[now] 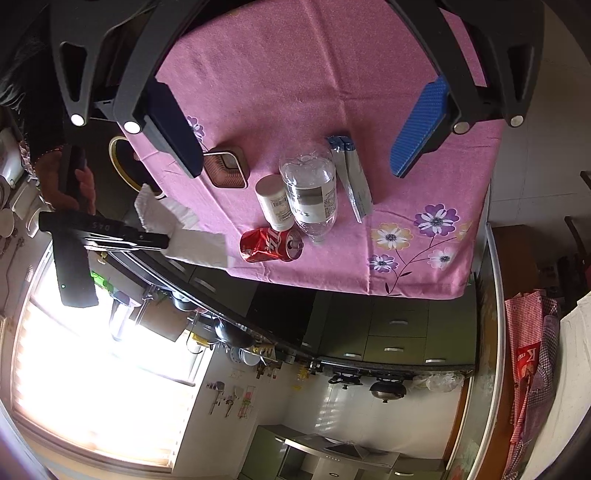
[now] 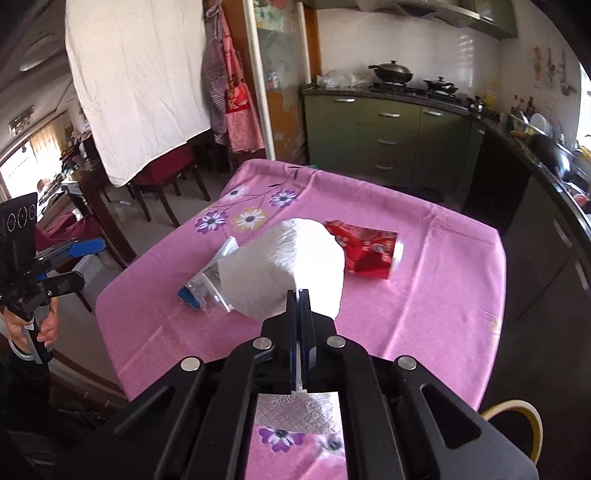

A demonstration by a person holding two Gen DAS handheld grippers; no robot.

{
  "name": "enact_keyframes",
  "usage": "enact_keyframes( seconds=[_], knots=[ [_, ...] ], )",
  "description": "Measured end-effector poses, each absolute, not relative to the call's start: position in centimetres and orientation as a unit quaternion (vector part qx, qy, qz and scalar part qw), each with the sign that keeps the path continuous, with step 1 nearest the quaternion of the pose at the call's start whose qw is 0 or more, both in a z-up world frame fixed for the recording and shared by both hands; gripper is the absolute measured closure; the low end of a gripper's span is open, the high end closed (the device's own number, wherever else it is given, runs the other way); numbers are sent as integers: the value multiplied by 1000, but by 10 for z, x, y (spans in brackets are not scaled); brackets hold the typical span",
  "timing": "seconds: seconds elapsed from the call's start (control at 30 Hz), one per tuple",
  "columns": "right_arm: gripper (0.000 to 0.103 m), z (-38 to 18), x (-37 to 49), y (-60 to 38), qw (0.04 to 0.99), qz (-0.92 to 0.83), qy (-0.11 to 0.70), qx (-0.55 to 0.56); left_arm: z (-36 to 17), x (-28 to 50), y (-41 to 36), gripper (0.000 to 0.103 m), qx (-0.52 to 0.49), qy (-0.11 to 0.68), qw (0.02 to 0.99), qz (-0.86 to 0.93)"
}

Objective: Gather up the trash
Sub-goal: 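Carry the tissue over the bin and open the right gripper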

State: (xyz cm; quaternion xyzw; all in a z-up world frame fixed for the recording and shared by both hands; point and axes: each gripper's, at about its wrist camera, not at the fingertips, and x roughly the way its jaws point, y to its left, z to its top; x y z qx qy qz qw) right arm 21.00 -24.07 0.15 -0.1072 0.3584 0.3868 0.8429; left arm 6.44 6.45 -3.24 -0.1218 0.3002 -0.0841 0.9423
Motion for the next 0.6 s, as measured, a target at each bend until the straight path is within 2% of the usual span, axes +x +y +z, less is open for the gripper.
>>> enact_keyframes(
  seconds=[0.23, 0.6],
  knots=[
    [101, -9, 222, -372, 883, 241, 399, -45, -32, 68, 51, 7, -115, 302, 941, -100],
    [100, -112, 257, -519, 871, 35, 491, -11, -31, 81, 21, 7, -90, 316, 937, -121]
  ],
)
